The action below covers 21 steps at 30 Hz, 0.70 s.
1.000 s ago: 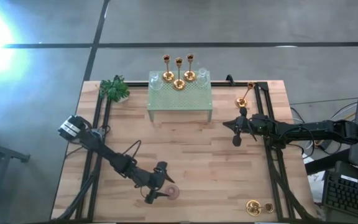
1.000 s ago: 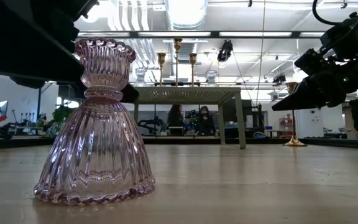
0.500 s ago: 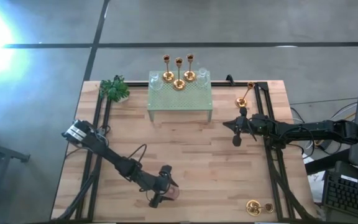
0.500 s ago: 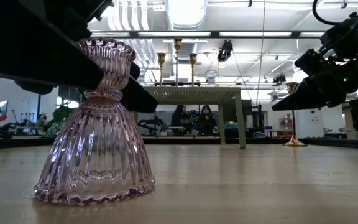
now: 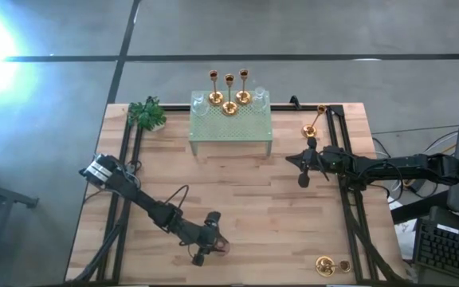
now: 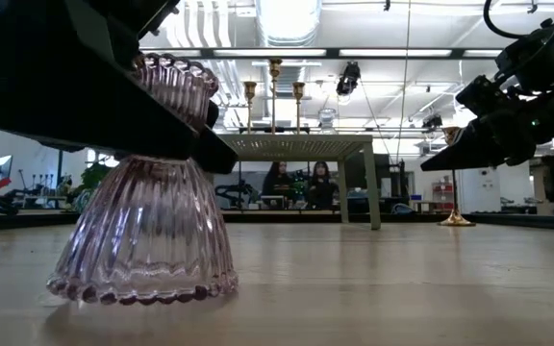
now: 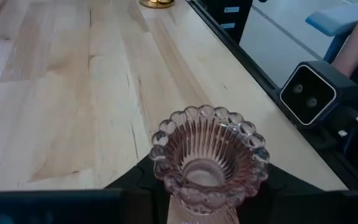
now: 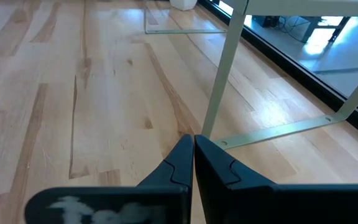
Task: Pick & Place candle stick holders
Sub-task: Put the pink glass candle holder on the shelf
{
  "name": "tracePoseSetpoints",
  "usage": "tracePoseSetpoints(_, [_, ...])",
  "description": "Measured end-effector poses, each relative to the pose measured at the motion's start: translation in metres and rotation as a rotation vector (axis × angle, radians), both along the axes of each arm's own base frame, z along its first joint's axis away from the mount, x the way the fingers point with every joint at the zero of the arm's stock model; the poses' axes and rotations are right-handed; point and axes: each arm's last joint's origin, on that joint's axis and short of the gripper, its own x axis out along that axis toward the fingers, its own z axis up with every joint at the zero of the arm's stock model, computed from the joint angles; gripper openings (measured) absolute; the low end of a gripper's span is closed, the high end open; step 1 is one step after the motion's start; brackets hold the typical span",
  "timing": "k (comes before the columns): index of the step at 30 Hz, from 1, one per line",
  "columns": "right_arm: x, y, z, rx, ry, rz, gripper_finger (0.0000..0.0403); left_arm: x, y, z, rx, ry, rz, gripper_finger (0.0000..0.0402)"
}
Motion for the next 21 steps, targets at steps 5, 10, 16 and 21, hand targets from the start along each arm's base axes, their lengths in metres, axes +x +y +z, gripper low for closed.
tracePoseSetpoints(5, [0.000, 0.000, 0.000, 0.000, 0.000, 0.000, 0.0008, 0.002, 0.003, 0.000, 0.000, 0.001, 0.011, 0.0129])
tracePoseSetpoints(10, [0.000, 0.000, 0.000, 0.000, 0.000, 0.000, 0.0008, 0.006, 0.014, 0.004, -0.021, 0.005, 0.126, 0.0129])
tracePoseSetpoints(16, [0.000, 0.000, 0.000, 0.000, 0.000, 0.000, 0.0008, 0.018, 0.032, 0.023, -0.085, -0.064, 0.285, 0.0129])
tracePoseSetpoints(21, [0.000, 0.000, 0.000, 0.000, -0.001, 0.000, 0.0008, 0.029, 0.051, 0.052, -0.121, -0.142, 0.353, 0.0129])
